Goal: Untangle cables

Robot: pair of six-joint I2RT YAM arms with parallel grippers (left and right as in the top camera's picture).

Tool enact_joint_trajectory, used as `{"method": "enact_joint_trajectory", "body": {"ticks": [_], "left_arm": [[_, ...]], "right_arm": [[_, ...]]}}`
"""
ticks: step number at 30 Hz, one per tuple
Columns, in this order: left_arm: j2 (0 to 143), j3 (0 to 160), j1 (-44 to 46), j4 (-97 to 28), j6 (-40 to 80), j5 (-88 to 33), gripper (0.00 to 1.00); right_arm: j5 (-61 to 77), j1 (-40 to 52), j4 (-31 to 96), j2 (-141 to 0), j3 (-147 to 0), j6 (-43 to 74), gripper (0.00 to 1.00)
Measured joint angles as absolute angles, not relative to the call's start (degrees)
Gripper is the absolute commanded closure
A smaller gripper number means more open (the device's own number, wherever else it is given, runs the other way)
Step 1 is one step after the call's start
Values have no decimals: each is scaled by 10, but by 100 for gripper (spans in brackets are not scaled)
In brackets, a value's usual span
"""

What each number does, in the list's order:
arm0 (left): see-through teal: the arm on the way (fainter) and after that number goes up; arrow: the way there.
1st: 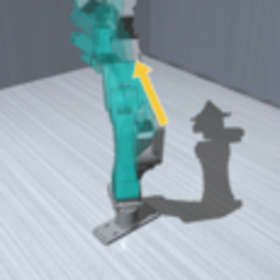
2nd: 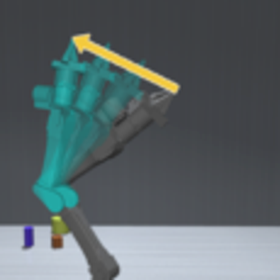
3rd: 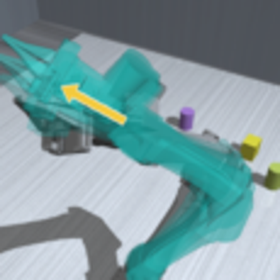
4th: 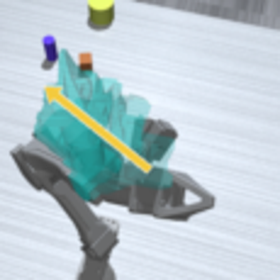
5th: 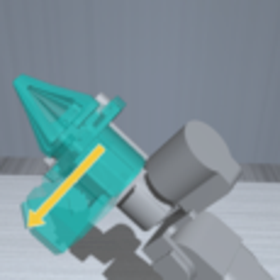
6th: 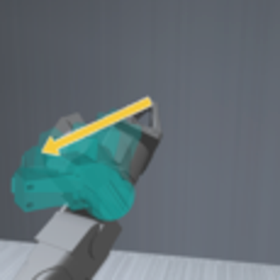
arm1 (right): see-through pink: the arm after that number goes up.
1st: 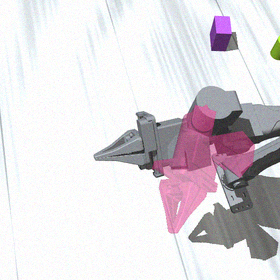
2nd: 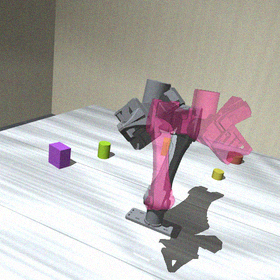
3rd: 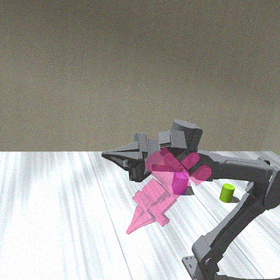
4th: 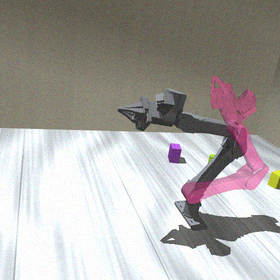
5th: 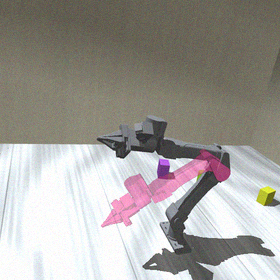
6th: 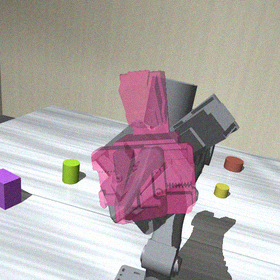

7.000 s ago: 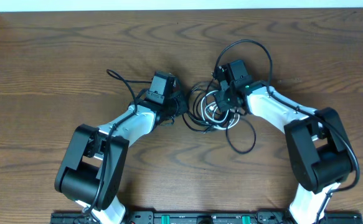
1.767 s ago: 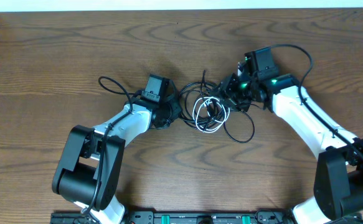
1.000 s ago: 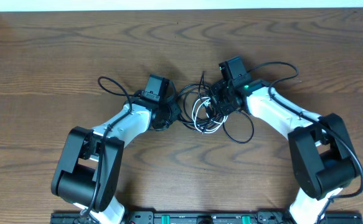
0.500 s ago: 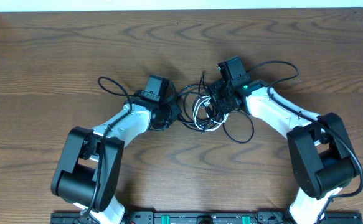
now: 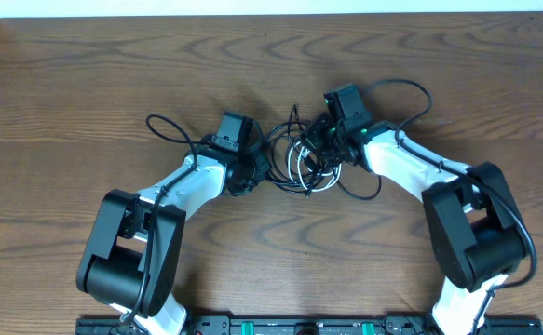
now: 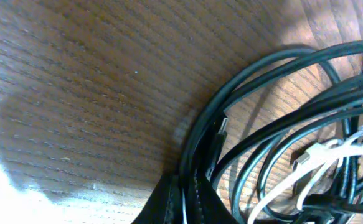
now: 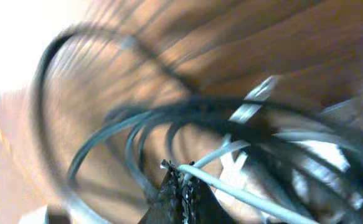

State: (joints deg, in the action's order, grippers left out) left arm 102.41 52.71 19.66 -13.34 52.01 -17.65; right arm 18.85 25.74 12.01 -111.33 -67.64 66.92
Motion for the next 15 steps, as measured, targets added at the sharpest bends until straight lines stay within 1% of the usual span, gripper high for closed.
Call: {"method": "enact_joint_trajectory", "body": {"ticks": [4,7,12,14,15], "left_arm": [[1024,527,197,-133,520,-176,92],[1023,527,197,-134,520,-172,92],[1023,528,197,-135,520,-163,91],[1023,528,197,-135,520,-160,77],[1023,528,197,-135,520,-158,75]], "right_arm": [[227,255,170,-1044,-676,562,99],[240,249,227,-954,-675,478,99],[254,233,267,-799,-675,350,99],[257,221,277,-741,-675,314,99],[256,211,285,-710,-675,298,99]]}}
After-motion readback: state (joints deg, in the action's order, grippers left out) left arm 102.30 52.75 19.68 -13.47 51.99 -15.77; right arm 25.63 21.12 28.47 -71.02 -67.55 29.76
